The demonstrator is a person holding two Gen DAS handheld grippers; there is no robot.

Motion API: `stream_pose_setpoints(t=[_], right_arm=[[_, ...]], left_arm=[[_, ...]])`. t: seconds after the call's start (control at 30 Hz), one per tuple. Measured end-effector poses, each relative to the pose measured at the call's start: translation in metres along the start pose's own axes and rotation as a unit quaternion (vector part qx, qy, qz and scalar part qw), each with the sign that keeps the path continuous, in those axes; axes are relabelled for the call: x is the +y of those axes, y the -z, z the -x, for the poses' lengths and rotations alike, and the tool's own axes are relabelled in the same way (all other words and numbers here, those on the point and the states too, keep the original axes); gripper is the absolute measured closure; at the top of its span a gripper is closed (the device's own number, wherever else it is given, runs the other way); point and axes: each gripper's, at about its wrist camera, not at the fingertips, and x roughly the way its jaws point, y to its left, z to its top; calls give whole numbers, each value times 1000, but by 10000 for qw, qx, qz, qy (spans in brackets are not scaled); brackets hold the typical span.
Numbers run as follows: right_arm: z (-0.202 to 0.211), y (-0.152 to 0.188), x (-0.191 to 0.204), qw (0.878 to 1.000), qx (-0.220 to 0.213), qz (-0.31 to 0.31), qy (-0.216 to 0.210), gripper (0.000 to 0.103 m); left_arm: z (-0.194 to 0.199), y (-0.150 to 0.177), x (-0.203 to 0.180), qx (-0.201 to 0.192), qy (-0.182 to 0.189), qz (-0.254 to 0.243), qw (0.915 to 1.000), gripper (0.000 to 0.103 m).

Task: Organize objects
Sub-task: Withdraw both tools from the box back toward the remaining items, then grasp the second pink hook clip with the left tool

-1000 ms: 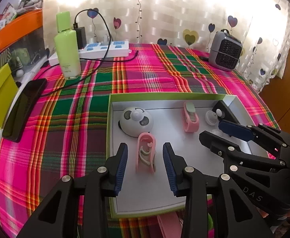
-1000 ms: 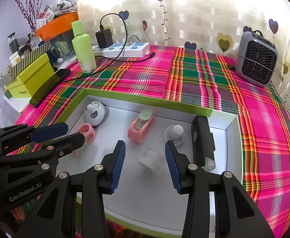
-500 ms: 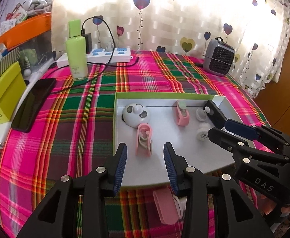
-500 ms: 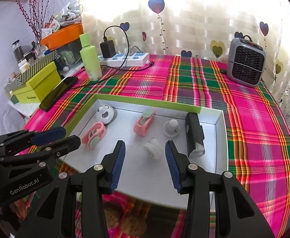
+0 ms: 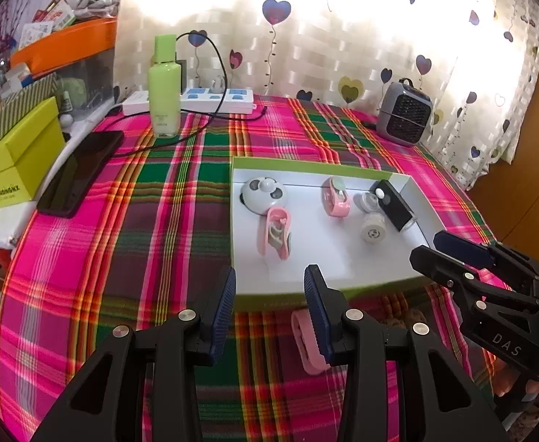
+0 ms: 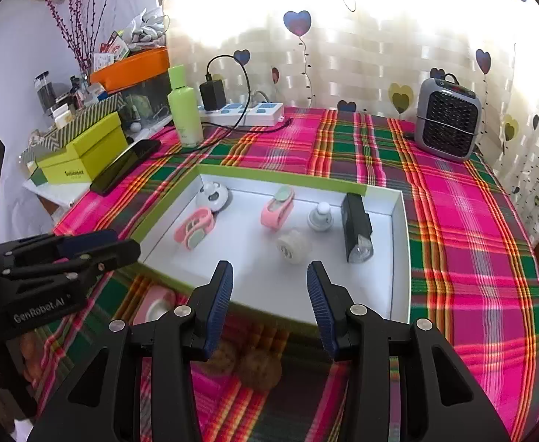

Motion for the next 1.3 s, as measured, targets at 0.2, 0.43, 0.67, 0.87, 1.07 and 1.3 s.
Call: stream_pose_setpoints(t=[0.2,0.43,0.67,0.87,1.07,1.3], right_arm=[[7,12,3,10000,32,46,-55,60],[11,29,-2,9998,139,-77,-79,60],[10,42,-10,9995,281,-158,-55,60],[6,47,-12,9990,367,-224,-131,60],[2,50,-8,9987,451,-173,-190,60],[-5,51,-6,9984,527,-127,-189,60]], left_arm=[[5,12,2,56,39,-9,10000,66],[7,24,3,139,179,-20,9997,63],[3,31,1,246,227,-15,9994,63],[-2,35,-3,342,260,-70,9990,63],[-7,36,-6,418,315,-112,9986,62],[-10,35,-9,426,351,-141,9984,61]])
